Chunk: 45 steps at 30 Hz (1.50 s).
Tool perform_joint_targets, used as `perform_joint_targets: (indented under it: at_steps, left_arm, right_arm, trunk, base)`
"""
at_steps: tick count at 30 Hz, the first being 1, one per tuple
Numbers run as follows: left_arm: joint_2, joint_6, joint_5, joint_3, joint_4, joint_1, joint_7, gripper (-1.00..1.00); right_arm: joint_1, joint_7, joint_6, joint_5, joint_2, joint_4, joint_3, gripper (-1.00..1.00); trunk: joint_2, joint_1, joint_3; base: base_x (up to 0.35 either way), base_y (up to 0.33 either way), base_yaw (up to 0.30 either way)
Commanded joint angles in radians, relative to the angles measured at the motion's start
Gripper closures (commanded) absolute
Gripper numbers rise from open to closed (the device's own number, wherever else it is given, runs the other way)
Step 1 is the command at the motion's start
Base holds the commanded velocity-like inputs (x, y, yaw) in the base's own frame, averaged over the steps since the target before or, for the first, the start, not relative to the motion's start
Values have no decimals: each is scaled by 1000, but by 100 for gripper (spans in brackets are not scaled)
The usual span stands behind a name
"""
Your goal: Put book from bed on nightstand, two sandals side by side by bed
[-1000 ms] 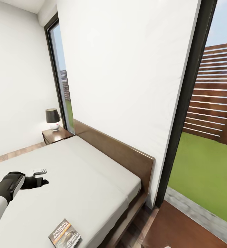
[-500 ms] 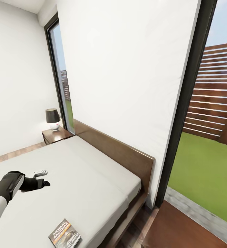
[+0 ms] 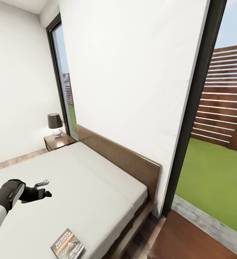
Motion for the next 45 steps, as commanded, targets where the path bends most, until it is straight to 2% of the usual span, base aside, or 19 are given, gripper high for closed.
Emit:
perform_joint_targets:
  at_steps: [1, 16, 23, 28, 32, 35, 38, 39, 42, 45]
  left_arm:
    - [-1, 9, -10, 8, -1, -1, -8, -100]
    - [-1, 30, -13, 12, 1, -1, -6, -100]
    - [4, 37, -14, 10, -1, -1, -7, -100]
    - [2, 39, -14, 10, -1, -1, -6, -100]
    - [3, 39, -14, 9, -2, -1, -6, -100]
    - [4, 40, -14, 9, -3, -1, -6, -100]
    - [5, 41, -13, 8, -6, -1, -7, -100]
    - [5, 41, -13, 8, -6, -1, -7, -100]
    - [5, 41, -13, 8, -8, -1, -7, -100]
    - [5, 41, -13, 8, -9, -1, -7, -100]
  right_arm:
    - [-1, 0, -6, -11, 0, 4, 8, -100]
    - [0, -5, 8, -29, -7, 6, 8, -100]
    - [7, -88, 7, -33, -25, 5, 7, -100]
    - [10, -117, -23, -35, -33, -22, 6, -100]
    - [11, -126, -65, -34, -35, -106, 8, -100]
    - [11, -126, -72, -34, -36, -149, 8, -100]
    - [15, -125, -79, -34, -41, -246, 8, -100]
    - [15, -125, -79, -34, -41, -246, 8, -100]
    - [28, -124, -80, -34, -43, -343, 8, -100]
    - [54, -125, -63, -32, -45, -479, 7, -100]
  trunk:
    - [-1, 0, -2]
    - [-1, 0, -2]
    - [-1, 0, -2]
    - [-1, 0, -2]
    - [-1, 0, -2]
    - [-1, 0, -2]
    - [-1, 0, -2]
    - [-1, 0, -2]
    - [-1, 0, -2]
    - [-1, 0, -2]
  base:
    - [0, 0, 0]
    - [0, 0, 0]
    - [0, 0, 0]
    - [0, 0, 0]
    - [0, 0, 0]
    - [0, 0, 0]
    - [0, 0, 0]
    - [0, 0, 0]
    - [0, 0, 0]
    - [0, 0, 0]
